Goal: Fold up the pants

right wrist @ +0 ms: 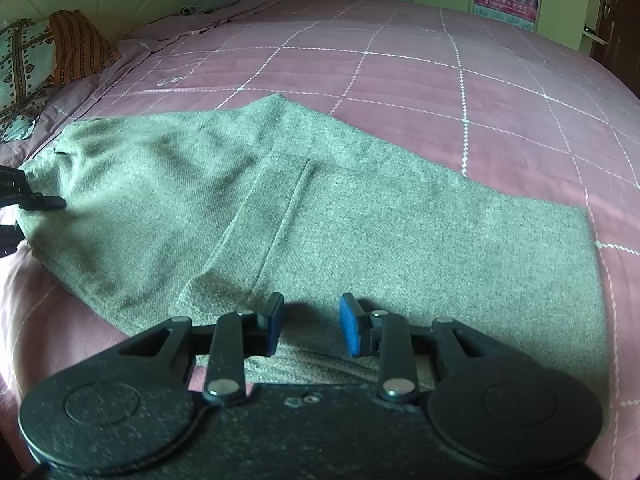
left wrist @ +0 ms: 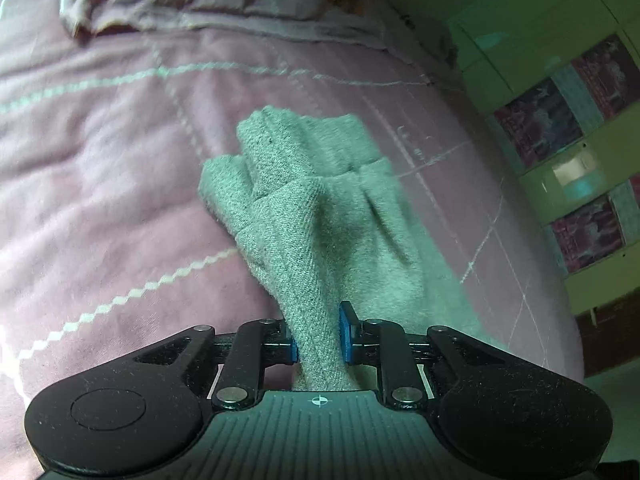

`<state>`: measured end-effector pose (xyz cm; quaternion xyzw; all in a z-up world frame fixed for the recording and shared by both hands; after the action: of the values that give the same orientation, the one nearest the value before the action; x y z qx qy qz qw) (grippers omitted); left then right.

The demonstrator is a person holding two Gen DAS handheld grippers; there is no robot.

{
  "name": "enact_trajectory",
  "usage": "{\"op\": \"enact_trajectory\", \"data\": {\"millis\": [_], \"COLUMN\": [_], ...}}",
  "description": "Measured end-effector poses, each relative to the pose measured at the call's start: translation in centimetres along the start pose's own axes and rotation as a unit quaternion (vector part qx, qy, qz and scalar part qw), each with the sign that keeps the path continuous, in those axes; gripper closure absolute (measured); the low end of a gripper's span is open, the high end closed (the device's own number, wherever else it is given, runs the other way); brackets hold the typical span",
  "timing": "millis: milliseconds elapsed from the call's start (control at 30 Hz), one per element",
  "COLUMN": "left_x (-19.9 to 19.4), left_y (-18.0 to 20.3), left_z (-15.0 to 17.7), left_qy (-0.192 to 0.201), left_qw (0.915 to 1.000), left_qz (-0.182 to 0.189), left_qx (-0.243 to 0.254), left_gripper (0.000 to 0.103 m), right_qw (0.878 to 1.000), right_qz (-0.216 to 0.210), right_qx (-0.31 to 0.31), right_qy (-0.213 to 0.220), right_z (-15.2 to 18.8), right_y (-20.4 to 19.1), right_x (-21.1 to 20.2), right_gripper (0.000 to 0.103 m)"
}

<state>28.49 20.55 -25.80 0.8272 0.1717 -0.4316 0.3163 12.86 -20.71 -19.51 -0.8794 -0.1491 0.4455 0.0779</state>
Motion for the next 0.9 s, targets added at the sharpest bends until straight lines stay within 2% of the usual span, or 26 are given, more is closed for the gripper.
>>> {"op": "enact_trajectory", "data": {"millis": [67, 133, 233, 267, 367, 400, 433, 467, 533, 567, 600, 633, 733, 833, 900], "left_x": [-2.1, -4.3, -8.0, -9.1, -11.6, -11.9, -12.0, -12.3, -12.2, -11.9, -11.5, -11.0, -9.9, -9.5, -9.0], "left_y": [1.7, 4.2, 8.3, 9.8, 14.7, 16.2, 17.7, 19.1, 21.3, 21.8, 22.1, 22.1, 20.7, 17.9, 15.7], "left_z": [-0.1, 0.0, 0.9, 1.5, 5.0, 6.4, 8.1, 10.2, 14.3, 15.9, 16.9, 17.5, 17.3, 14.4, 12.0], "left_qy": [0.033, 0.072, 0.122, 0.133, 0.157, 0.154, 0.139, 0.127, 0.121, 0.110, 0.089, 0.070, 0.054, 0.044, 0.048], "left_qw": [0.9988, 0.9936, 0.9770, 0.9699, 0.9411, 0.9321, 0.9225, 0.9110, 0.8872, 0.8852, 0.8889, 0.8961, 0.9157, 0.9387, 0.9476], "left_qz": [0.002, 0.011, 0.041, 0.052, 0.090, 0.105, 0.123, 0.136, 0.139, 0.135, 0.131, 0.120, 0.066, 0.034, 0.007], "left_qx": [0.036, 0.086, 0.170, 0.197, 0.286, 0.311, 0.338, 0.368, 0.423, 0.431, 0.430, 0.421, 0.393, 0.340, 0.316], "left_gripper": [0.085, 0.085, 0.087, 0.088, 0.088, 0.099, 0.102, 0.102, 0.102, 0.102, 0.102, 0.102, 0.102, 0.102, 0.102], "right_qw": [1.000, 1.000, 0.999, 0.999, 0.998, 0.998, 0.997, 0.997, 0.996, 0.995, 0.994, 0.994, 0.993, 0.993, 0.992], "right_qz": [-0.003, -0.002, 0.005, 0.009, 0.015, 0.019, 0.021, 0.024, 0.030, 0.033, 0.036, 0.038, 0.037, 0.035, 0.029], "right_qx": [0.004, 0.011, 0.020, 0.026, 0.047, 0.052, 0.057, 0.063, 0.073, 0.078, 0.084, 0.090, 0.096, 0.095, 0.099], "right_qy": [0.001, 0.009, 0.028, 0.029, 0.032, 0.035, 0.038, 0.040, 0.048, 0.052, 0.055, 0.058, 0.061, 0.062, 0.067], "right_z": [-0.1, -0.2, -0.3, -0.2, 0.3, 0.5, 0.8, 1.0, 1.4, 1.7, 1.9, 2.2, 3.1, 3.7, 3.6], "right_y": [0.2, 0.4, 1.2, 1.6, 3.3, 3.9, 4.4, 4.9, 5.9, 6.5, 7.0, 7.6, 8.6, 9.1, 9.0], "right_x": [-0.2, -0.7, -1.7, -2.0, -2.9, -3.3, -3.7, -4.1, -5.1, -5.6, -6.1, -6.6, -7.5, -7.7, -7.6], "right_gripper": [0.072, 0.072, 0.072, 0.072, 0.072, 0.072, 0.072, 0.072, 0.072, 0.072, 0.072, 0.072, 0.070, 0.071, 0.069]}}
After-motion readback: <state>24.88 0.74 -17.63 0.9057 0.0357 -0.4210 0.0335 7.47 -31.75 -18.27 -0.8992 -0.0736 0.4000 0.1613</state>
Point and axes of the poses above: each gripper's, at about its wrist camera, not at the fingertips, and x roughly the way its jaws point, y to its right, z to its underside, the point moved 3 cm from there along x, roughly the way its jaws point, and after that the axes turned 15 degrees about -z, right-handed, at the moved point
